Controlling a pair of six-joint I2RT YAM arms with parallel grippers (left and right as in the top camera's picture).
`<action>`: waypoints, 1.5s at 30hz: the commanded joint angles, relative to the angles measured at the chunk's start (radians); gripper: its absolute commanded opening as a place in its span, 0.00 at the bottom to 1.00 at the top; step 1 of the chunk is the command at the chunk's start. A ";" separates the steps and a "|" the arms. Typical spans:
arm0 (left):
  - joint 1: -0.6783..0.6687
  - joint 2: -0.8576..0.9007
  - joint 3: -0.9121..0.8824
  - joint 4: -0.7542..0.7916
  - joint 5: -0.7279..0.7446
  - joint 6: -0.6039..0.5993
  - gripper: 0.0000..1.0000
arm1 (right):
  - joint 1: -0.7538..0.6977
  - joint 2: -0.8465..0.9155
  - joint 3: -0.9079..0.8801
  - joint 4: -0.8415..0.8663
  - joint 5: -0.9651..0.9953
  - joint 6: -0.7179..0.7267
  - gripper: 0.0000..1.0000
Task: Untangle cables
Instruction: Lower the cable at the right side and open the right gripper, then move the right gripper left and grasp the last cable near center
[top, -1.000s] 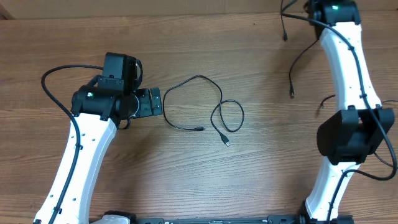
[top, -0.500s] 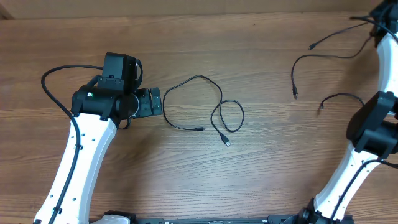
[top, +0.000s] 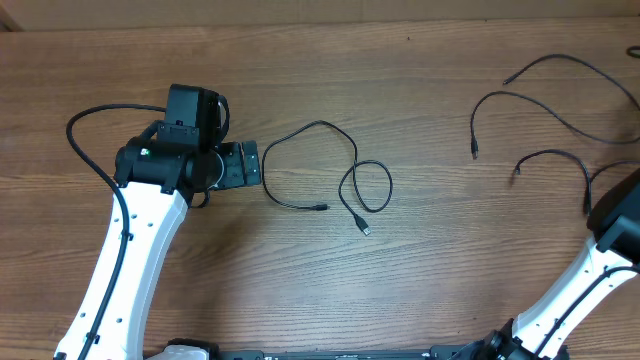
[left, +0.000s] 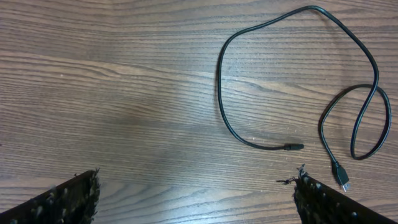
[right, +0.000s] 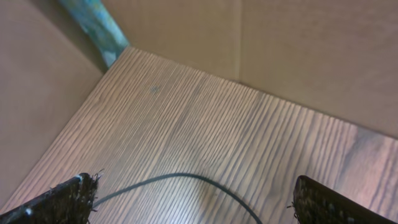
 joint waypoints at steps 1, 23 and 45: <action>0.003 -0.011 0.016 0.002 -0.009 -0.010 1.00 | 0.027 -0.014 0.023 -0.048 -0.111 -0.098 1.00; 0.003 -0.011 0.016 0.002 -0.009 -0.010 1.00 | 0.654 -0.320 0.026 -0.792 -0.528 -0.367 1.00; 0.003 -0.011 0.016 0.002 -0.009 -0.010 1.00 | 0.958 -0.319 -0.517 -0.570 -0.515 -0.343 1.00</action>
